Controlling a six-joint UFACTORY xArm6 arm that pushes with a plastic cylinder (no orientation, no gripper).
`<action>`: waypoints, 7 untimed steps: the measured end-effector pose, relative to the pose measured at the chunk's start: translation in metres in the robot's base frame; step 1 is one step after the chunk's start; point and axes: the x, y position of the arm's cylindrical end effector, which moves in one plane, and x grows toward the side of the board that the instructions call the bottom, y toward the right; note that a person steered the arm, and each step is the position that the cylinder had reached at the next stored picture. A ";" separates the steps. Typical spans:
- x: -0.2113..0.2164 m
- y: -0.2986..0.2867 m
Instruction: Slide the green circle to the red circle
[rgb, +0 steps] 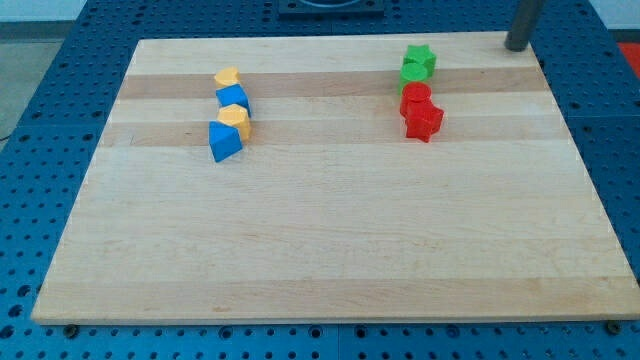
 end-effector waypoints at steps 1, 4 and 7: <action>0.019 -0.044; 0.076 -0.147; 0.078 -0.211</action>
